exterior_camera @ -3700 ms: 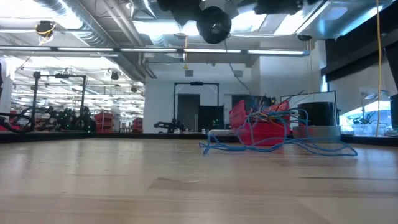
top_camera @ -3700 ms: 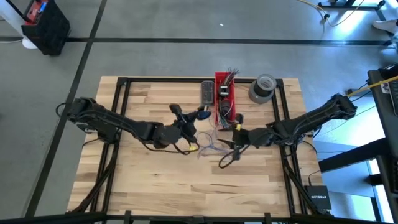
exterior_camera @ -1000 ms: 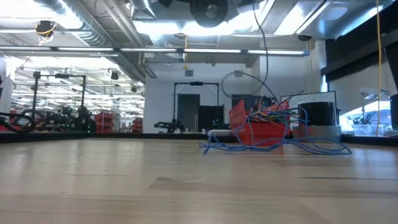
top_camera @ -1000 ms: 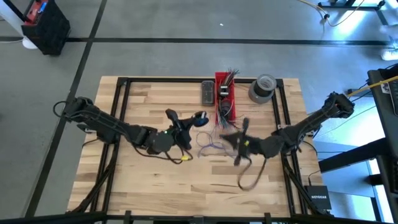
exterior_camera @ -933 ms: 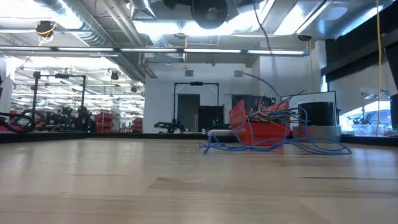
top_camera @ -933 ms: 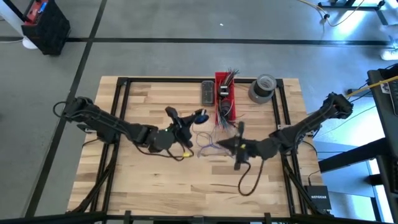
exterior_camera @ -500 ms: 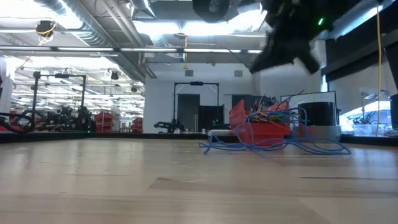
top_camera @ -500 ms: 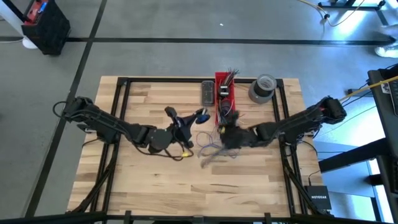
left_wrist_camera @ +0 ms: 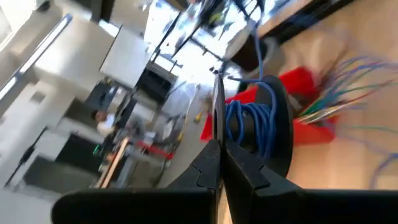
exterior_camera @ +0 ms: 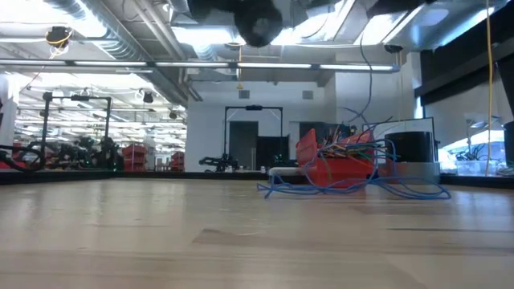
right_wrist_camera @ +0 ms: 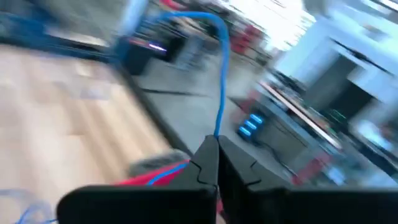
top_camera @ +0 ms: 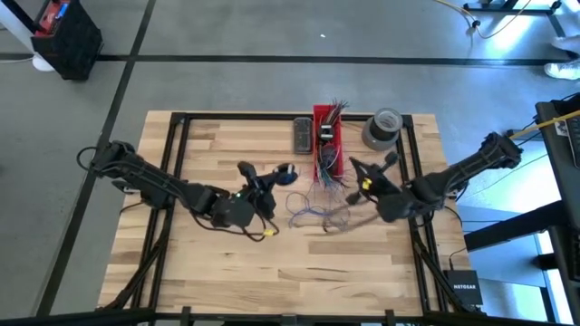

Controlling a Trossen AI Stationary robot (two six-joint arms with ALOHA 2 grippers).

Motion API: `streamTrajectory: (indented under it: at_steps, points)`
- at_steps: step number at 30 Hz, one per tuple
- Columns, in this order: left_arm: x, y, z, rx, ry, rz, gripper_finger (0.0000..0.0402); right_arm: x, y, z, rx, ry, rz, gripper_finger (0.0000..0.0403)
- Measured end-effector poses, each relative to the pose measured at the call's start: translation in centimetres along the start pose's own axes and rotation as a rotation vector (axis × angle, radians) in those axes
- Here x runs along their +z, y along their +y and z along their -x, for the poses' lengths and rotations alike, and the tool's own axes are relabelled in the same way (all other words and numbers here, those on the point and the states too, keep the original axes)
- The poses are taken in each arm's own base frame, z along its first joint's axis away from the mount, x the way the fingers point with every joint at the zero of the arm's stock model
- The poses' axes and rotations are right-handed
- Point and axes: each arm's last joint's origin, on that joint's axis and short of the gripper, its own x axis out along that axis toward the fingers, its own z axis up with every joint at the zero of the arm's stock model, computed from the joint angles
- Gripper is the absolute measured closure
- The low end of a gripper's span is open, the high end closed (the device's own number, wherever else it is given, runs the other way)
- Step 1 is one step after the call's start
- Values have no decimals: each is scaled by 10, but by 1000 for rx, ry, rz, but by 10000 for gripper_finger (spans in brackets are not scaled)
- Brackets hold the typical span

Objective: Coil cords
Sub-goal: Uncoil the blue wire from the black spool

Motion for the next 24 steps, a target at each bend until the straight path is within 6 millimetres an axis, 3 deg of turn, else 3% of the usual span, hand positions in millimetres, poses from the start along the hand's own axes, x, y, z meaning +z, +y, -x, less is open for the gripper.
streamTrajectory:
  at_steps: [5, 9, 11, 15, 20, 24]
  points:
    - [-12, 9, -17, 138, 131, 22, 396, 9, 11, 21, 307, -96, 78, 400]
    - [-18, 19, -28, 312, 230, 90, 396, 11, 18, 22, 601, -134, 94, 400]
    - [-20, 22, -32, 348, 250, 112, 396, 12, 22, 20, 671, -117, 22, 400]
    - [-22, 24, -36, 361, 260, 130, 396, 6, 22, 14, 661, -13, -96, 379]
    - [-23, 23, -35, 358, 260, 123, 396, -6, 17, 2, 551, 113, -134, 303]
    - [-22, 23, -34, 356, 258, 120, 396, -7, 13, -7, 465, 116, -112, 247]
